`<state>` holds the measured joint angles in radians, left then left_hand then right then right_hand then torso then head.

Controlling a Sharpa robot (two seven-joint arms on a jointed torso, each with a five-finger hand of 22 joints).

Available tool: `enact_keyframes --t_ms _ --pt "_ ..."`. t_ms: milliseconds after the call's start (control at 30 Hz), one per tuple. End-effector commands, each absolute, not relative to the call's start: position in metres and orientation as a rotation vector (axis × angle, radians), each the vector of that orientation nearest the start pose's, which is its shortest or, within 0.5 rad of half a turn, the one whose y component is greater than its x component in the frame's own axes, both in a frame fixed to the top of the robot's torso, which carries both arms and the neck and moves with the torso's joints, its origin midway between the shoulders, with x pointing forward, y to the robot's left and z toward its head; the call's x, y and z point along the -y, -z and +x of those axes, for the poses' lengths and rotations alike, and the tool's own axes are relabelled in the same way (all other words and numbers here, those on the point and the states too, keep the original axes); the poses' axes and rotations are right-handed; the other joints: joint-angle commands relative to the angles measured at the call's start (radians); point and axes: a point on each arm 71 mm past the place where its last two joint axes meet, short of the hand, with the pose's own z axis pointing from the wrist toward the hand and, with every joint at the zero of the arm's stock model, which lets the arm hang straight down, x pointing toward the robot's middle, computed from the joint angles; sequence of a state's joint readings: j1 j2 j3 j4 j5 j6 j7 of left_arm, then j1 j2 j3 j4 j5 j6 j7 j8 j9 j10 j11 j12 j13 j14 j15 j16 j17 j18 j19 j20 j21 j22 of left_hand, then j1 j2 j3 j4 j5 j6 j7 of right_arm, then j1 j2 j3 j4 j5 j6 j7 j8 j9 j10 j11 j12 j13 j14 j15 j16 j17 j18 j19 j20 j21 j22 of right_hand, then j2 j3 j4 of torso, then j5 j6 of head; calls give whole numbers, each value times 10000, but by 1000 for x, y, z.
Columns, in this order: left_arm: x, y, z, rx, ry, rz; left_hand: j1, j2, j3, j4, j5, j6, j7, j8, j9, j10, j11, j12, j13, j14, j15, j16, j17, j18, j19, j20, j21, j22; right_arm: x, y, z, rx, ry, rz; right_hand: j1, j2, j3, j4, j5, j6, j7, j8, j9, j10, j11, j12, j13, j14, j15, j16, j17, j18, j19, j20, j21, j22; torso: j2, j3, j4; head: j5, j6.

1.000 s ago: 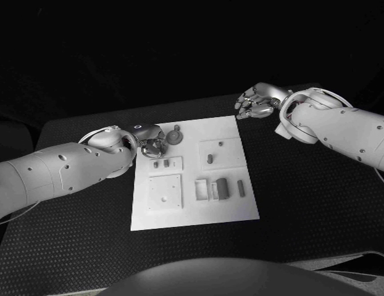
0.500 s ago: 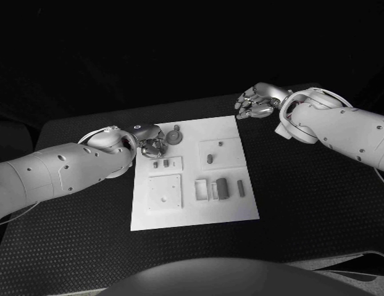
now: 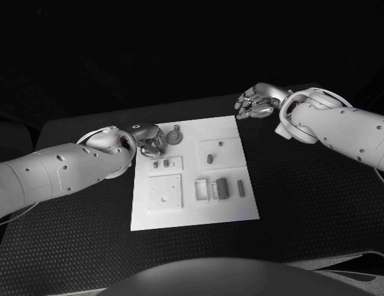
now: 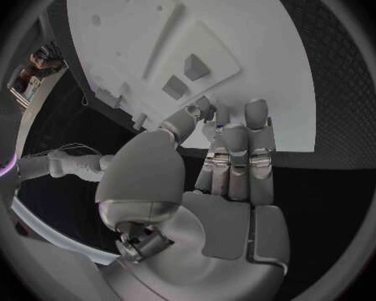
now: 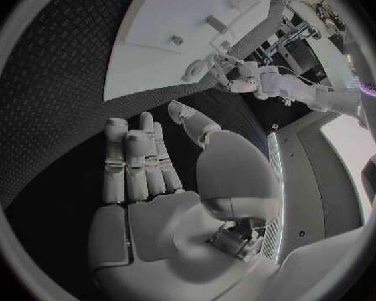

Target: Assemble the parts on the task board

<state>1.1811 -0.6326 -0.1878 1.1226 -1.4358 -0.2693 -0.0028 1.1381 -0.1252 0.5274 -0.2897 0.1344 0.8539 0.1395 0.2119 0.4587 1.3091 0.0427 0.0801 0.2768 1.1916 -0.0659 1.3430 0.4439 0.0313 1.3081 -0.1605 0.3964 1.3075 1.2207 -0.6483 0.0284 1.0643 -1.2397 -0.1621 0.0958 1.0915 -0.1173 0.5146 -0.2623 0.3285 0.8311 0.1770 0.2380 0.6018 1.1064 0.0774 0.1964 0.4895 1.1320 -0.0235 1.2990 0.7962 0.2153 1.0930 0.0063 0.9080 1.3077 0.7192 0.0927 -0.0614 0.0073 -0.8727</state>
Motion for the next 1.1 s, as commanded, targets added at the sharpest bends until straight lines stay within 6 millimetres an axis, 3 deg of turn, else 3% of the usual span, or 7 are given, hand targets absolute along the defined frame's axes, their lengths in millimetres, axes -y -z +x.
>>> enact_keyframes --t_ms 33,633,833,1100 --pt "-211 266 525 -18198 5051 2225 21 -125 -73 -4 56 -99 -13 -62 -23 54 12 -28 19 -3 -29 18 17 630 36 -45 -27 200 232 184 568 -17303 -7038 253 -94 10 -4 47 63 -63 129 37 15 155 115 -62 15 -88 13 63 -15 465 0 -81 -32 178 0 9 -5 -7 1" --pt "-221 267 525 -18377 4801 2105 20 -192 -107 -2 59 -93 -21 -23 -12 73 1 -23 61 7 -40 33 49 625 53 -58 -23 202 233 184 567 -17306 -7023 266 -92 12 -3 47 63 -63 129 38 15 156 115 -63 16 -91 13 63 -16 465 -1 -80 -34 178 -2 3 4 -6 1" --pt "-233 266 525 -18220 4658 1969 55 -180 -94 -4 66 -42 -30 22 3 79 -4 -22 81 9 -45 38 63 625 60 -64 -22 202 234 184 568 -17211 -6981 311 -87 15 0 44 63 -63 128 38 15 156 115 -64 17 -91 13 64 -16 465 -1 -81 -34 178 -1 0 -2 3 1" --pt "-256 254 529 -18001 5007 507 312 13 162 -11 69 858 106 568 194 46 37 -48 172 8 -7 21 117 622 55 -47 -37 200 234 182 568 -16962 -6834 261 136 45 63 -139 65 -63 123 42 16 175 106 -59 31 -71 4 83 -16 465 18 -105 -19 184 -6 1 8 25 1"
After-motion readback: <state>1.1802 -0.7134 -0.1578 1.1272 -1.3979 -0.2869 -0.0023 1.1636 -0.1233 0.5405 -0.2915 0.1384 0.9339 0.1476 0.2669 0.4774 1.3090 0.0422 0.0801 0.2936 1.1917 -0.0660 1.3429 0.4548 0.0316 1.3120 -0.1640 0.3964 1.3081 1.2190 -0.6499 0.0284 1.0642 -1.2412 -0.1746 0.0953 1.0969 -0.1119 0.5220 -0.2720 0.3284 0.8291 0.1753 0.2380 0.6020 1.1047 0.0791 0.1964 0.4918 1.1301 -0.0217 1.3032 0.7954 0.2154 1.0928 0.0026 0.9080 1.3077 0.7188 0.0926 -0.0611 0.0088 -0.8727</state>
